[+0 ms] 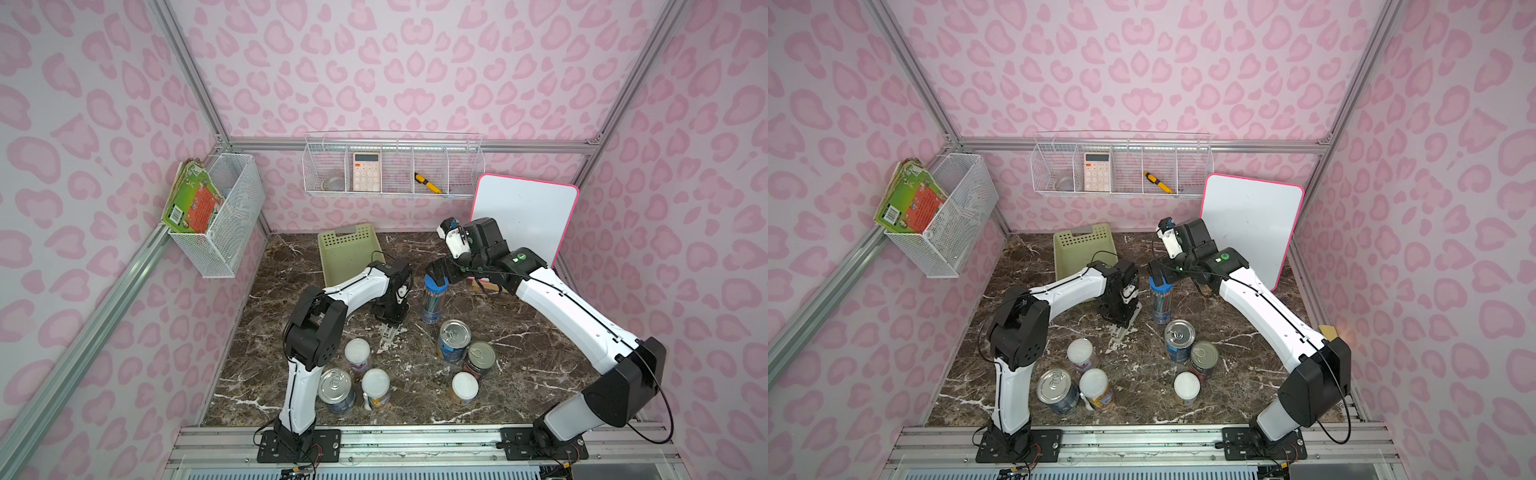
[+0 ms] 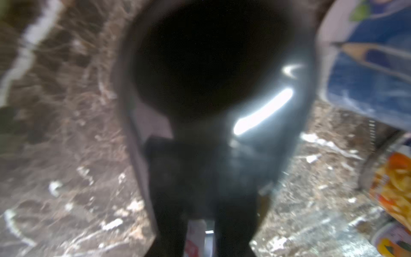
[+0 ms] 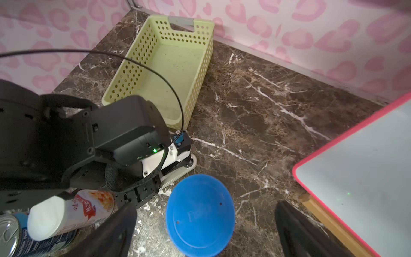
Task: Put the canned food in the basket
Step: Pick up the distractor from the center of the board.
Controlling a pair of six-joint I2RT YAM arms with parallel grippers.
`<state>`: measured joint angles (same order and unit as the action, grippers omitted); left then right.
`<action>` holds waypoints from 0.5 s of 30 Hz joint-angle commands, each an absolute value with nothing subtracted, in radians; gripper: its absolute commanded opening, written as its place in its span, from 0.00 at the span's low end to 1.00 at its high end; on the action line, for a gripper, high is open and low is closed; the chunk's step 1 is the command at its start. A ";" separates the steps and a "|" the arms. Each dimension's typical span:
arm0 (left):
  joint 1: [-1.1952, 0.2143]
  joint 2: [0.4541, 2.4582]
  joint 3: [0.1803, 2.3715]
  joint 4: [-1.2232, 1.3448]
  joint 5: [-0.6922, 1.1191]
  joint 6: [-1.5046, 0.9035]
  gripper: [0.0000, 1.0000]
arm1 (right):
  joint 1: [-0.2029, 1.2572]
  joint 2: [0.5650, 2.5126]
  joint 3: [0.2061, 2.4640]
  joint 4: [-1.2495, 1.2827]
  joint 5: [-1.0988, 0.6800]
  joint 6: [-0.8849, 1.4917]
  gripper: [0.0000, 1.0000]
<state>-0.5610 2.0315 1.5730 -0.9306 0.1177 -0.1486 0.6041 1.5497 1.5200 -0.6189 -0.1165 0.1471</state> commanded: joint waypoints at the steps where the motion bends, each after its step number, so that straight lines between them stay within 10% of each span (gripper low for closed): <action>1: -0.568 1.928 1.595 -0.968 0.092 -0.185 0.02 | 0.620 1.550 1.523 -0.644 -0.138 0.161 1.00; 15: -0.557 1.612 1.785 -1.212 -0.175 -0.263 0.00 | 0.629 1.634 1.525 -0.664 -0.095 0.168 1.00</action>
